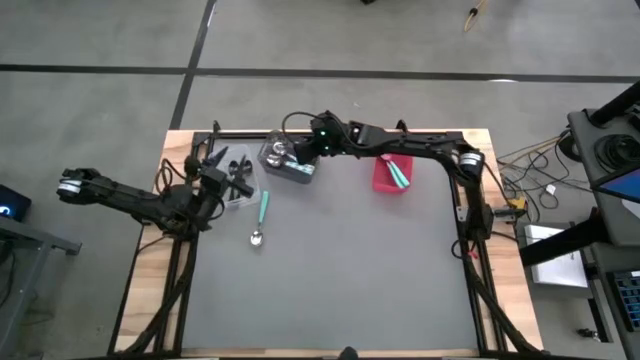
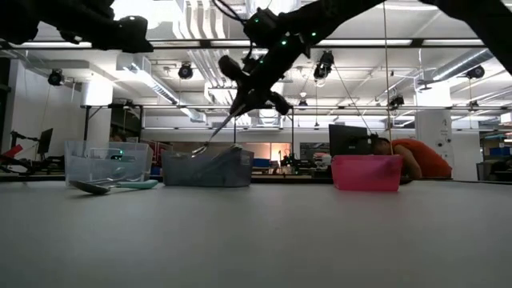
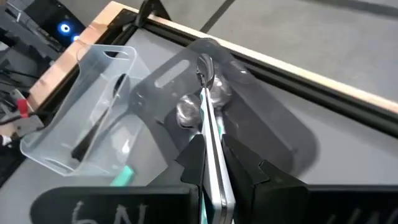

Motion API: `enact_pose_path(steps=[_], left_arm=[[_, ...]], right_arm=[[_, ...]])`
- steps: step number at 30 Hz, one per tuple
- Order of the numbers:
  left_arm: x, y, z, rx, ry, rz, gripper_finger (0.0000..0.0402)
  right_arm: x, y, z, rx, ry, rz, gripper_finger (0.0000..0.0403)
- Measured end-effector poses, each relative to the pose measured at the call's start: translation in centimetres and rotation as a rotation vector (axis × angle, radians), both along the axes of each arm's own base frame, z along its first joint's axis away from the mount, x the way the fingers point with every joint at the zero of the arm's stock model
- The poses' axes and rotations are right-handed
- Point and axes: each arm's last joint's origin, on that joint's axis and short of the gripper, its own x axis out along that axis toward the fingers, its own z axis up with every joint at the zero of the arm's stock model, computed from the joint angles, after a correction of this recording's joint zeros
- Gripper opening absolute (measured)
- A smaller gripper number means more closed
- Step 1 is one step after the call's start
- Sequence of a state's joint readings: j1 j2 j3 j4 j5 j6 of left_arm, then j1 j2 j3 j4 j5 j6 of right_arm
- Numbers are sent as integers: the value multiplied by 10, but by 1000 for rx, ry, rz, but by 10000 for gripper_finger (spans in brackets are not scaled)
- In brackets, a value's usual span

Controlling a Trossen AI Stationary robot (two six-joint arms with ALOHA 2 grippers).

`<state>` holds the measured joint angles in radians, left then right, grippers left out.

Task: Sort silverware by color (type)
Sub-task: Put the blue patterned spoon into the black bin

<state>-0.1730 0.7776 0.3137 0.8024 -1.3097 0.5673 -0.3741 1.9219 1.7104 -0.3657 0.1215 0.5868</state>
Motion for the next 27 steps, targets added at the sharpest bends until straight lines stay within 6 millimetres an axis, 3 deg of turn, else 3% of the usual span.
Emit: enact_pose_path(steps=[6,13,27], left_arm=[[-3,-3,-4,-31,65,114,223],[-3,-4,-4,-27,94,125,223],[-3,-4,-5,-24,101,125,223]], right_arm=[[19,-7,-10,62,-7,-25,28],[33,-12,-16,98,-8,-60,28],[44,-15,-37,95,80,-96,36]])
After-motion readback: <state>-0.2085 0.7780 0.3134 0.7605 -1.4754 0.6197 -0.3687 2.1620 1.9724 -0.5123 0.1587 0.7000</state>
